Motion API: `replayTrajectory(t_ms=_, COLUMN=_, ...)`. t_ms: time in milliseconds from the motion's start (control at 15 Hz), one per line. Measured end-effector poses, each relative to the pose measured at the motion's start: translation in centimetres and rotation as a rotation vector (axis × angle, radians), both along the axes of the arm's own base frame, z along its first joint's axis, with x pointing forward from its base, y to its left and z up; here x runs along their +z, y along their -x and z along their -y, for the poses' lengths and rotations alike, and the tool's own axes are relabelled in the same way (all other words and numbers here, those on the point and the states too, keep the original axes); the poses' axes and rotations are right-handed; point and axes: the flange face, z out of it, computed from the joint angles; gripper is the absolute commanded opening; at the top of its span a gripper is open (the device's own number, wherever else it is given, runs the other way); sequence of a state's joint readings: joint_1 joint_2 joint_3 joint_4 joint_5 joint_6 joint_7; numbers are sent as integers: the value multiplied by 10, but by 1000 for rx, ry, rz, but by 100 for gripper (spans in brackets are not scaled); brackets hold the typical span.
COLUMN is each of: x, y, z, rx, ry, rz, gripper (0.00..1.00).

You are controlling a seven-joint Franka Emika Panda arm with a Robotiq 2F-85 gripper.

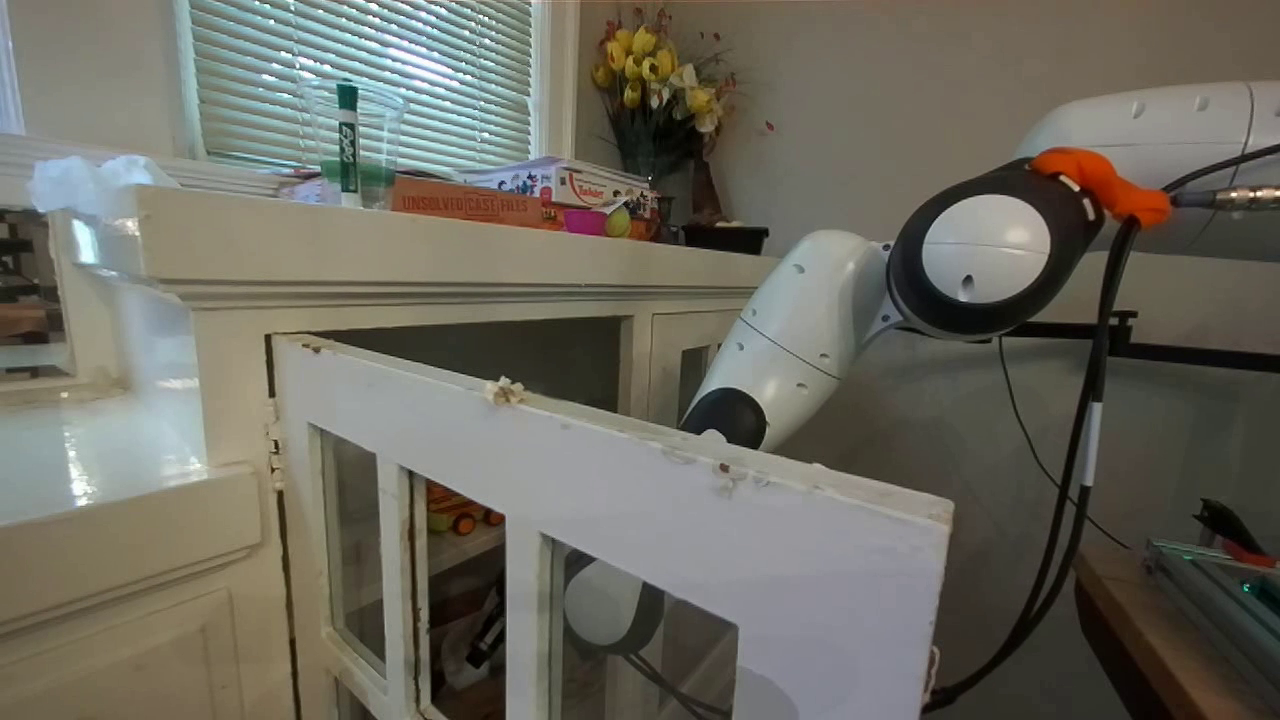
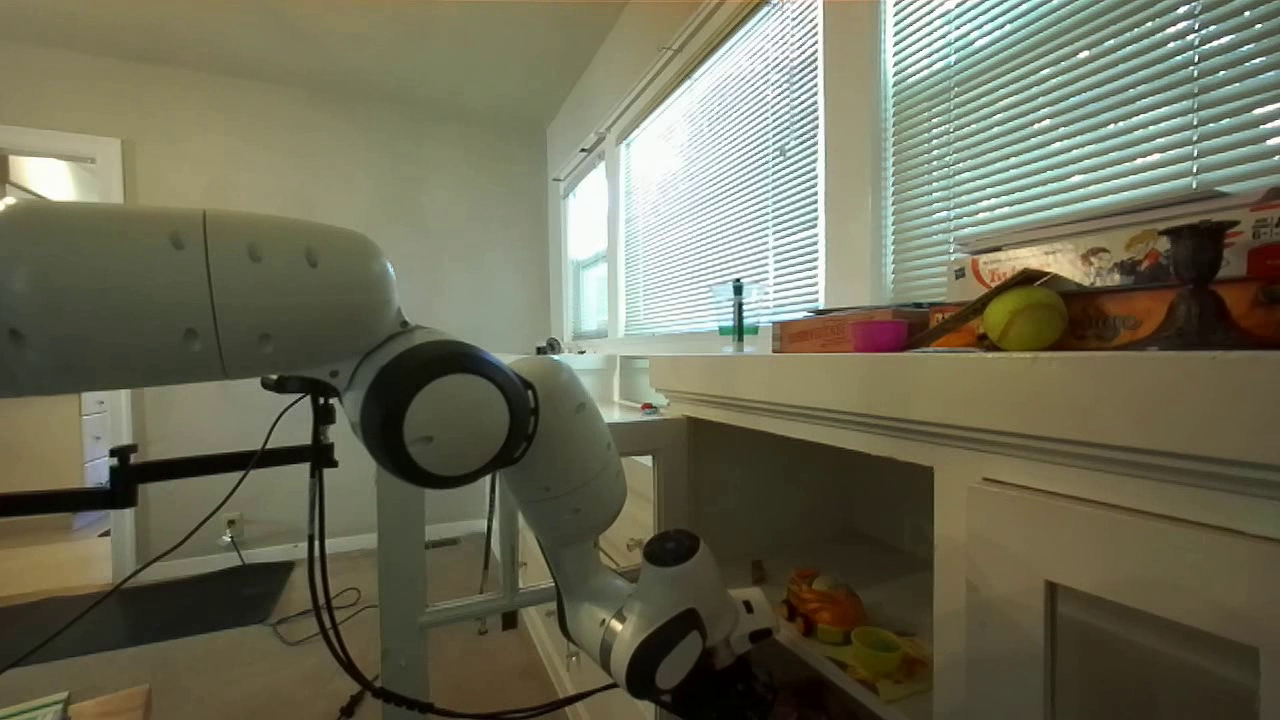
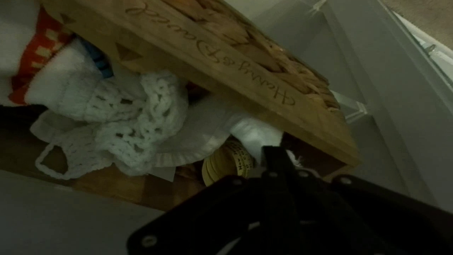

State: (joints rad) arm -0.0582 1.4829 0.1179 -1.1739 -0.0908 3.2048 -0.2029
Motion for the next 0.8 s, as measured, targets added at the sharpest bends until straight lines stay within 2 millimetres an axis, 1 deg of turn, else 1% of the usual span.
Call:
replayTrajectory(t_ms=200, x=1, y=0, z=-8, rx=23, ry=9, rz=7, gripper=0)
replayTrajectory(t_ms=267, x=1, y=0, z=-10, rx=28, ry=11, rz=10, gripper=8)
replayTrajectory(t_ms=333, x=1, y=0, z=-12, rx=32, ry=13, rz=12, gripper=27)
replayTrajectory(t_ms=467, x=1, y=0, z=-14, rx=36, ry=16, rz=15, gripper=40)
replayTrajectory(t_ms=533, x=1, y=0, z=-14, rx=38, ry=19, rz=17, gripper=47)
replayTrajectory(t_ms=800, x=2, y=1, z=-10, rx=45, ry=42, rz=40, gripper=74)
